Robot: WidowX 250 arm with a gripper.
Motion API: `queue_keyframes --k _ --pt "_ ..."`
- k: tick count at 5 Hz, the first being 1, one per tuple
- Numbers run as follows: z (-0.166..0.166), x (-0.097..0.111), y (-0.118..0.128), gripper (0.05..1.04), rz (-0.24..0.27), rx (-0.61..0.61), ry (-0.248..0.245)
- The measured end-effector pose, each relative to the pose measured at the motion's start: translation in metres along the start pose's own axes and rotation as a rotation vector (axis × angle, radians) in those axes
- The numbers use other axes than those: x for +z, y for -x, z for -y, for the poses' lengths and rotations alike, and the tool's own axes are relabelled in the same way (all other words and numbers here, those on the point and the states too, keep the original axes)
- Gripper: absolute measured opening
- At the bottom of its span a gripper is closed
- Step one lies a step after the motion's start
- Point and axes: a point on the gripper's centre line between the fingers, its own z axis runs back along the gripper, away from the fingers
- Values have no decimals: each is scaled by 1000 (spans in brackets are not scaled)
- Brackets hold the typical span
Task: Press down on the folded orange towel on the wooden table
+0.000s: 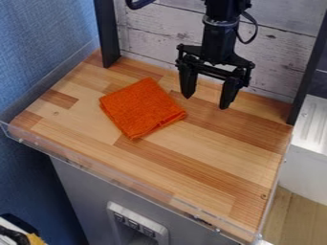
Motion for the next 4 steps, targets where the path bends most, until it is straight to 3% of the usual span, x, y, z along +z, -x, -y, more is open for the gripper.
queue_keyframes --k 2,4 --pt "-20 -7 1 999 4 35 9" --pt "-54 -7 7 995 66 85 27"
